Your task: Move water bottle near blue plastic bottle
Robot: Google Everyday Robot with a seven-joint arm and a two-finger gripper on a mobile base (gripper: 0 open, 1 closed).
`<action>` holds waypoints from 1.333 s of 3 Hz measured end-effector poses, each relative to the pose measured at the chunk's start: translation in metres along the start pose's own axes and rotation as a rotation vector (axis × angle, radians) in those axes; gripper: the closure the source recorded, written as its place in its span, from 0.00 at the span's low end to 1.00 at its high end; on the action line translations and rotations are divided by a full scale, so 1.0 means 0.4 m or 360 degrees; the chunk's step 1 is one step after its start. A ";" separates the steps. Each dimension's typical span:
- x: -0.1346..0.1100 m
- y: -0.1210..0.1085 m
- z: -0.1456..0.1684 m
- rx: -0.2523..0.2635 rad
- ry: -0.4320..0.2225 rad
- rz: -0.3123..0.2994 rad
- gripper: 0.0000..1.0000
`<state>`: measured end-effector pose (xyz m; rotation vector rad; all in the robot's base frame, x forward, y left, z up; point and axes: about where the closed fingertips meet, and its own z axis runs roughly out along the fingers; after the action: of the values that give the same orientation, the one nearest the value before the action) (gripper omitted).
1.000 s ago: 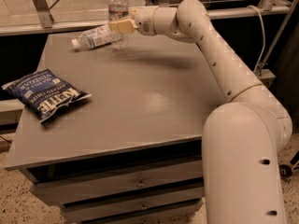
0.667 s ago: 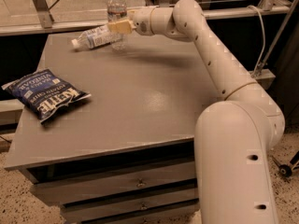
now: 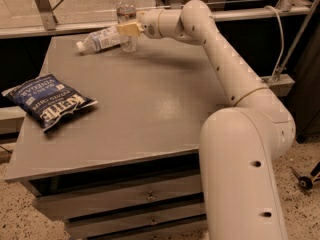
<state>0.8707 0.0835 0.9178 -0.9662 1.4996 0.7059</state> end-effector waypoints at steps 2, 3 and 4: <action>0.014 -0.018 -0.016 0.0027 0.0012 -0.0003 0.00; 0.021 -0.026 -0.043 0.0034 0.0026 -0.0011 0.00; 0.004 -0.045 -0.136 0.0036 0.0044 -0.0067 0.00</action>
Offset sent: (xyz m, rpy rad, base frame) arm 0.0052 -0.0220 -0.0043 -0.0085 -0.0036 -0.0336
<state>0.8601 0.0278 0.9264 -0.9911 1.5040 0.6464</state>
